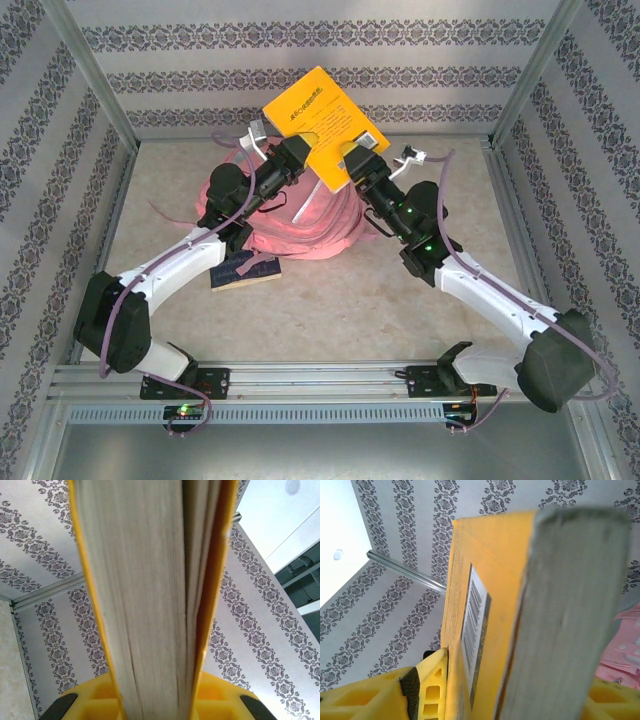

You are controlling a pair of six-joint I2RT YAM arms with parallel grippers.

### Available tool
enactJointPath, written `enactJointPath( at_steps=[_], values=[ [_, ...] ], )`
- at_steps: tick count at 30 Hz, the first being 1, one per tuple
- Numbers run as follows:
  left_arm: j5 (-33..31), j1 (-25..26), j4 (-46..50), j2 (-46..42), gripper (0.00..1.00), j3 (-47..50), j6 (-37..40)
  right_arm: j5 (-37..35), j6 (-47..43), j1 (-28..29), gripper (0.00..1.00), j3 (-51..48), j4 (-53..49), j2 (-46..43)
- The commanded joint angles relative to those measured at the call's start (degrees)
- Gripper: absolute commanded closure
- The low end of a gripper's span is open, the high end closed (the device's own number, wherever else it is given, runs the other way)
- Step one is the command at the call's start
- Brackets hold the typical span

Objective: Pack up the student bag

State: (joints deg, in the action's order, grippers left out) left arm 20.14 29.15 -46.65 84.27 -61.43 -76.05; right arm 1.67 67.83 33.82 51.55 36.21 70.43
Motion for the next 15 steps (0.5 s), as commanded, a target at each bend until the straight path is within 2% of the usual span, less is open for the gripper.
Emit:
enactJointPath(
  at_steps=[1,4,6,15],
  values=[
    [-2.5,0.6,-4.1,-3.6,1.00,-1.1,2.0,-2.4,0.5,1.1,0.38,2.0,3.9,0.5],
    [-2.5,0.5,-3.6,-4.3,1.00,-0.1,2.5,-3.0,0.4,1.4,0.47,1.3,4.0,0.4],
    [-2.8,0.6,-3.8,-4.5,1.00,0.7,2.3,-3.1,0.1,1.4,0.50,0.9,4.4,0.5],
    [-1.7,0.6,-4.1,-4.1,1.00,1.8,0.8,-3.8,-2.1,-0.2,0.50,1.3,5.3,1.8]
  ],
)
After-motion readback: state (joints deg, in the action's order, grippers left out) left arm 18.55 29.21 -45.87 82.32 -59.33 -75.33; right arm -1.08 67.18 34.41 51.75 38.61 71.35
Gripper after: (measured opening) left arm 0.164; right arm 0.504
